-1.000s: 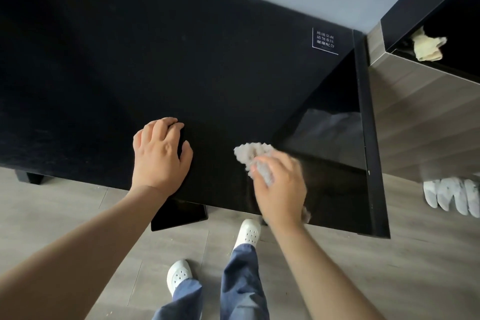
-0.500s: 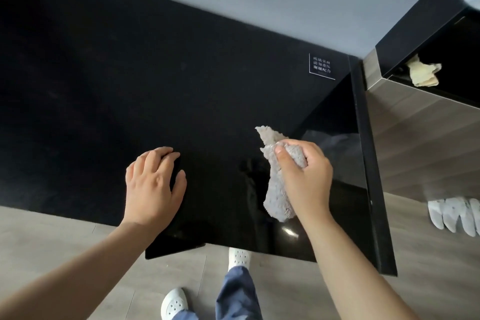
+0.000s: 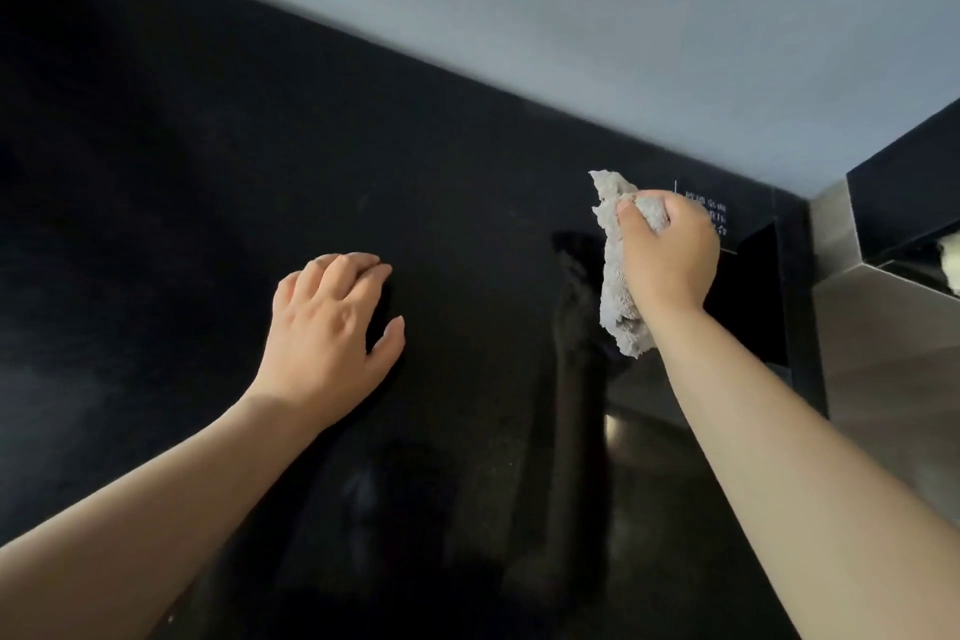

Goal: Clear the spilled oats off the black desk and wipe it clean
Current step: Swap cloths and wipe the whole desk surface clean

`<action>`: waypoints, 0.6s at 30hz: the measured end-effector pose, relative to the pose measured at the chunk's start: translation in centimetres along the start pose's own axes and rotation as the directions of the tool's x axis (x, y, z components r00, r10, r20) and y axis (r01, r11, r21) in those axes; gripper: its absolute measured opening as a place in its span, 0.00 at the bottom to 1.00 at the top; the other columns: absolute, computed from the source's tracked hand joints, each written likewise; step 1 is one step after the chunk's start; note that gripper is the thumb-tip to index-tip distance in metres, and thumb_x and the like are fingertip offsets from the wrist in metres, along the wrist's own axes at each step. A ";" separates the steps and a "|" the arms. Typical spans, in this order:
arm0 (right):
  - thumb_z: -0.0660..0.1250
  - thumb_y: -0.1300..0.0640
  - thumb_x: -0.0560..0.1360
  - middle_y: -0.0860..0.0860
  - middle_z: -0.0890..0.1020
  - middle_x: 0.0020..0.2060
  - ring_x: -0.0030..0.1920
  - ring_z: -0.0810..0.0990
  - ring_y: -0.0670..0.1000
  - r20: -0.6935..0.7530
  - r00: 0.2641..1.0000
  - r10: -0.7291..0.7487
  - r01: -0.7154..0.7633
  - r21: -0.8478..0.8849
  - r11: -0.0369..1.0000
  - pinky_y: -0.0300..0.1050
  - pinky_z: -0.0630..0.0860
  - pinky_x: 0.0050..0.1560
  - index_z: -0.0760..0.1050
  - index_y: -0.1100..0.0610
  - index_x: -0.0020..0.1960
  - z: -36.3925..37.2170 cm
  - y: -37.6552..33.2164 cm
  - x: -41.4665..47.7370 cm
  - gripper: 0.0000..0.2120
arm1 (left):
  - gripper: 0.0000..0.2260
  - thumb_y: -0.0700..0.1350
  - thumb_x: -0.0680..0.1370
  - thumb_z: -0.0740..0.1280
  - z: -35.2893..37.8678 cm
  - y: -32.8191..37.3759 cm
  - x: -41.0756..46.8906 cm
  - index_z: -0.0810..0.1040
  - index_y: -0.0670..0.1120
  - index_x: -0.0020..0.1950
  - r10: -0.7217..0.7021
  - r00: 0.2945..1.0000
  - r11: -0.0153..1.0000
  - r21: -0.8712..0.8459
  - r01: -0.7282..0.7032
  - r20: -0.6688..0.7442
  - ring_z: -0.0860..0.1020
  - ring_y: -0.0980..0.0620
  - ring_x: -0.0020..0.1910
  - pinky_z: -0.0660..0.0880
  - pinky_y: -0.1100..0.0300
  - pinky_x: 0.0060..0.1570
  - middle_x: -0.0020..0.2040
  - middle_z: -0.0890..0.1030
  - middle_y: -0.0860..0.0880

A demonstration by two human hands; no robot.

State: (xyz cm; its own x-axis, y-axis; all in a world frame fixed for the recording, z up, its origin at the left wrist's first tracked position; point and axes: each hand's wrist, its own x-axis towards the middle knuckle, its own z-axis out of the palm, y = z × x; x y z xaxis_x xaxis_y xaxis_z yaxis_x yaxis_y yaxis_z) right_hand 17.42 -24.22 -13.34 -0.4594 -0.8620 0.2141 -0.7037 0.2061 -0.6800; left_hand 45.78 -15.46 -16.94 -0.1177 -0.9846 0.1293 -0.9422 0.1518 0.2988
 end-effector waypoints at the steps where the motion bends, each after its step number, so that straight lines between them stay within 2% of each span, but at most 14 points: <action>1: 0.66 0.50 0.75 0.49 0.79 0.52 0.52 0.77 0.49 -0.007 1.000 -0.002 0.001 -0.031 1.000 0.39 0.65 0.46 0.80 0.53 0.51 0.5 0.1 1.6 0.09 | 0.25 0.57 0.74 0.57 0.3 0.2 0.8 0.77 0.43 0.63 -0.013 1.000 1.000 0.010 0.013 0.018 0.70 0.46 0.63 0.66 0.48 0.60 0.62 0.75 0.48; 3: 0.66 0.50 0.76 0.51 0.79 0.52 0.53 0.77 0.52 -0.020 1.000 0.000 -0.001 -0.067 0.998 0.40 0.65 0.46 0.79 0.55 0.48 1.5 0.6 4.9 0.09 | 0.26 0.57 0.74 0.56 0.9 0.4 1.9 0.77 0.42 0.63 -0.039 0.999 0.999 0.026 0.038 0.034 0.70 0.45 0.64 0.64 0.48 0.61 0.63 0.75 0.48; 4: 0.66 0.50 0.75 0.52 0.80 0.50 0.52 0.77 0.54 -0.026 1.000 0.008 -0.010 -0.079 0.997 0.41 0.66 0.45 0.77 0.55 0.43 2.0 1.0 6.5 0.08 | 0.25 0.57 0.75 0.56 1.0 0.5 2.0 0.77 0.42 0.63 -0.048 0.998 0.998 0.029 0.047 0.028 0.70 0.45 0.64 0.63 0.48 0.62 0.64 0.74 0.48; 6: 0.66 0.49 0.75 0.55 0.80 0.46 0.49 0.77 0.58 -0.032 0.999 0.030 -0.034 -0.113 0.993 0.43 0.66 0.42 0.70 0.54 0.36 3.1 1.9 9.4 0.13 | 0.24 0.56 0.75 0.57 1.3 0.6 2.0 0.77 0.43 0.64 -0.064 0.998 0.998 0.016 0.064 0.010 0.69 0.45 0.65 0.61 0.49 0.64 0.64 0.74 0.48; 9: 0.65 0.50 0.75 0.58 0.81 0.43 0.45 0.78 0.59 -0.012 0.997 0.073 -0.074 -0.165 0.984 0.43 0.65 0.38 0.71 0.59 0.37 5.0 2.9 12.8 0.14 | 0.23 0.55 0.75 0.59 1.3 0.7 2.0 0.77 0.44 0.64 -0.076 0.997 0.997 -0.012 0.076 0.002 0.69 0.47 0.65 0.59 0.51 0.66 0.65 0.73 0.49; 12: 0.64 0.49 0.75 0.57 0.81 0.44 0.47 0.78 0.60 -0.018 0.998 0.062 -0.064 -0.233 0.970 0.44 0.64 0.39 0.68 0.56 0.35 7.1 2.8 14.0 0.14 | 0.23 0.55 0.74 0.59 1.1 0.7 2.3 0.77 0.44 0.64 -0.084 0.996 0.996 -0.030 0.084 0.012 0.69 0.47 0.65 0.59 0.51 0.66 0.64 0.74 0.50; 15: 0.63 0.50 0.76 0.56 0.80 0.48 0.50 0.76 0.60 0.001 1.000 -0.015 0.015 -0.282 0.959 0.44 0.65 0.42 0.74 0.57 0.41 9.1 2.1 14.1 0.11 | 0.23 0.55 0.74 0.59 1.2 0.8 2.5 0.77 0.44 0.63 -0.092 0.995 0.995 -0.033 0.093 0.027 0.70 0.47 0.65 0.59 0.51 0.67 0.65 0.74 0.50; 18: 0.64 0.50 0.76 0.54 0.80 0.47 0.48 0.77 0.58 0.089 0.985 -0.147 0.166 -0.264 0.950 0.44 0.65 0.41 0.76 0.57 0.43 10.3 0.1 12.5 0.10 | 0.23 0.55 0.74 0.59 1.2 0.7 2.5 0.78 0.44 0.63 -0.086 0.996 0.996 -0.035 0.087 0.032 0.70 0.46 0.65 0.60 0.51 0.67 0.65 0.74 0.49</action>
State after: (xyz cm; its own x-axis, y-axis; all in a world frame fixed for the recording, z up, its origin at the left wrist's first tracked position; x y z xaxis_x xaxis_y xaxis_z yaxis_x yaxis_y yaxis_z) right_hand 17.19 -39.75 -17.92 -0.3008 -0.9207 0.2485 -0.8880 0.1754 -0.4250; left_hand 44.39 -17.96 -17.55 -0.0460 -0.9963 0.0723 -0.9374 0.0681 0.3414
